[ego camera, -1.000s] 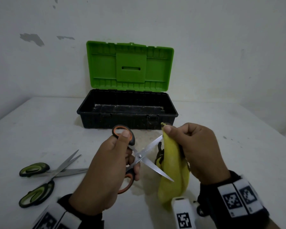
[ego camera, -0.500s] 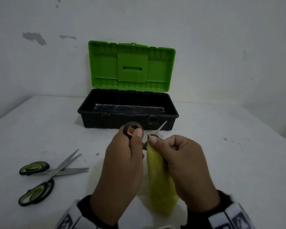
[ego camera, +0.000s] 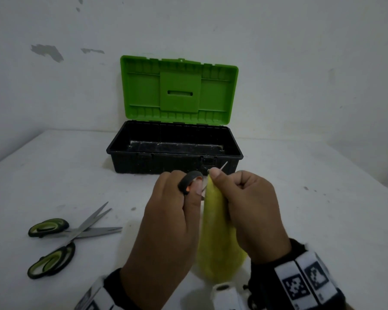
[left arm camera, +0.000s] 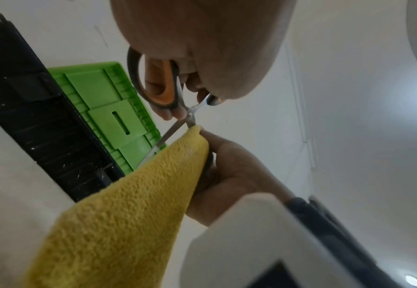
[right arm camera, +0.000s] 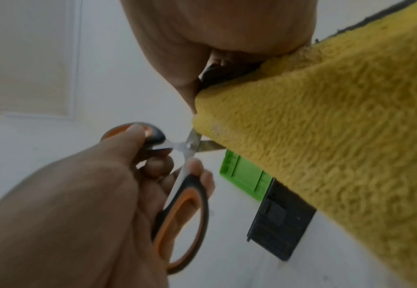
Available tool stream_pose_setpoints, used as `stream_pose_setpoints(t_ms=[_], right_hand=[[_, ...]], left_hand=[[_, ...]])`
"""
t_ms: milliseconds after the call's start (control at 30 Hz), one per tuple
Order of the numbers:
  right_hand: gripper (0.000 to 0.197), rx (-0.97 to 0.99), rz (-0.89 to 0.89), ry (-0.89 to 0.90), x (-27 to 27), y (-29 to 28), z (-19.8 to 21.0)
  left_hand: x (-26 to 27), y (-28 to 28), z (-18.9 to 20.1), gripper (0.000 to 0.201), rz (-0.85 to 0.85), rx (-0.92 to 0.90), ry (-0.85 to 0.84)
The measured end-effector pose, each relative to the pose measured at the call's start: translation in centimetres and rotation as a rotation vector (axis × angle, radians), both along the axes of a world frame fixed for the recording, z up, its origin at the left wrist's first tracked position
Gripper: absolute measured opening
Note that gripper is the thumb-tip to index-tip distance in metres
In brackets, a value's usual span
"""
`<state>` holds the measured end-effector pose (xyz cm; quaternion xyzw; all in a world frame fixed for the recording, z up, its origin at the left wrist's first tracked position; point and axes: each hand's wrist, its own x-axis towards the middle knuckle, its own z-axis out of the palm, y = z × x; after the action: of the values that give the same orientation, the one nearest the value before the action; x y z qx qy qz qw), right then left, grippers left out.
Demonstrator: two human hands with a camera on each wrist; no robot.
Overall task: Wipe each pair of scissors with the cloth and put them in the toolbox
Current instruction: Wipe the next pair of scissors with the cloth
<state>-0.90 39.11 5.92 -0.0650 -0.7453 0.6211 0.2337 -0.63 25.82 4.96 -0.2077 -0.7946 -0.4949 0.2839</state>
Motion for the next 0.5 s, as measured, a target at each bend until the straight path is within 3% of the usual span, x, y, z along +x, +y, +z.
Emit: stream_pose_setpoints(t_ms=[133, 300, 500], right_hand=[[0.036, 0.001, 0.067, -0.010, 0.3, 0.1, 0.6], [0.041, -0.017, -0.039, -0.003, -0.7, 1.6, 1.1], [0.039, -0.044, 0.057, 0.001, -0.1, 1.2, 1.5]], left_hand=[[0.1, -0.6, 0.3, 0.031, -0.006, -0.010, 0.048], [0.1, -1.1, 0.7, 0.031, -0.034, -0.079, 0.096], [0.0, -1.6, 0.7, 0.020, -0.022, -0.137, 0.154]])
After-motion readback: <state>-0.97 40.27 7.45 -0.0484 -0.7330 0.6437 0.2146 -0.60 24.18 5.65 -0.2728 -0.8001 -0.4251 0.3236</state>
